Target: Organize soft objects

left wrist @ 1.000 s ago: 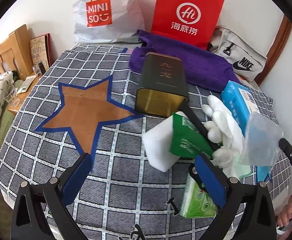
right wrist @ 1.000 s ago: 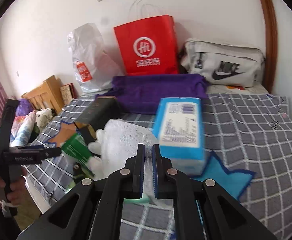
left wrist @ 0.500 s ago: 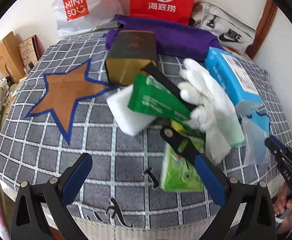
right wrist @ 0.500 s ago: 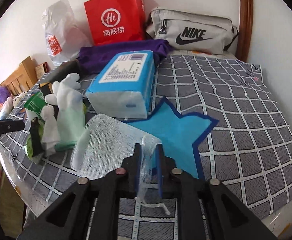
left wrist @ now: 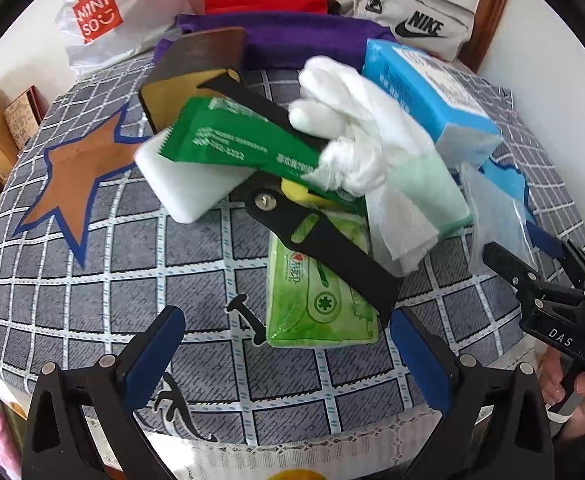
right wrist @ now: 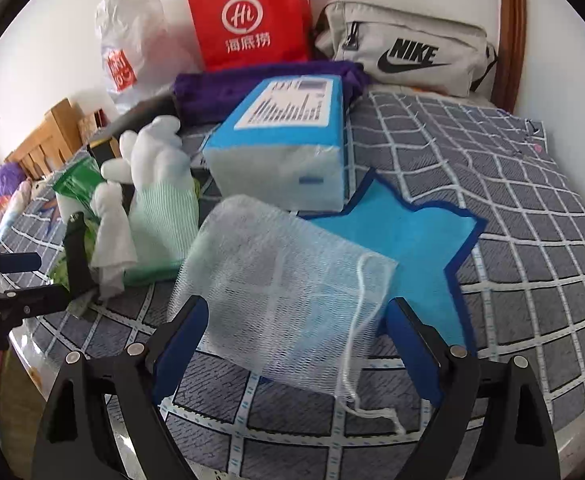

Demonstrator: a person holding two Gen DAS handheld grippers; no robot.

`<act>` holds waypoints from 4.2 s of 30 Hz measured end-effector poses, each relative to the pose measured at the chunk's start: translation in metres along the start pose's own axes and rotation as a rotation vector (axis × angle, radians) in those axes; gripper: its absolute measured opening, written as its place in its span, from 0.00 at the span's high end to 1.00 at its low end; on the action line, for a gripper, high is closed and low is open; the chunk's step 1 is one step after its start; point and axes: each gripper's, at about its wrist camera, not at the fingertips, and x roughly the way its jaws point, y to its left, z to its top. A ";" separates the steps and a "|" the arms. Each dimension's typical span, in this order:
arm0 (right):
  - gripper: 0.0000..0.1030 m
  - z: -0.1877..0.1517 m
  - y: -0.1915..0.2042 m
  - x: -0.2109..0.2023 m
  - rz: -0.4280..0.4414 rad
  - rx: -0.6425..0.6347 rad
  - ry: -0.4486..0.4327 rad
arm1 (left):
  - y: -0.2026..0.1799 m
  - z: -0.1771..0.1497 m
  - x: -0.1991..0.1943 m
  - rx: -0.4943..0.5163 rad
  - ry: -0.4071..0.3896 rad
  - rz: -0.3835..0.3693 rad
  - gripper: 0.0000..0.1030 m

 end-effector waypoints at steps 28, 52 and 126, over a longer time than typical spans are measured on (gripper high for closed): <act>0.78 0.013 0.001 0.002 -0.052 0.002 0.028 | 0.069 0.000 -0.030 -0.072 -0.081 -0.001 0.45; 0.47 0.010 0.016 0.009 -0.039 -0.097 0.004 | 0.017 0.018 -0.008 0.052 -0.113 0.013 0.75; 0.96 0.239 0.008 0.007 0.088 -0.049 -0.204 | 0.086 0.206 -0.035 -0.095 -0.252 -0.034 0.81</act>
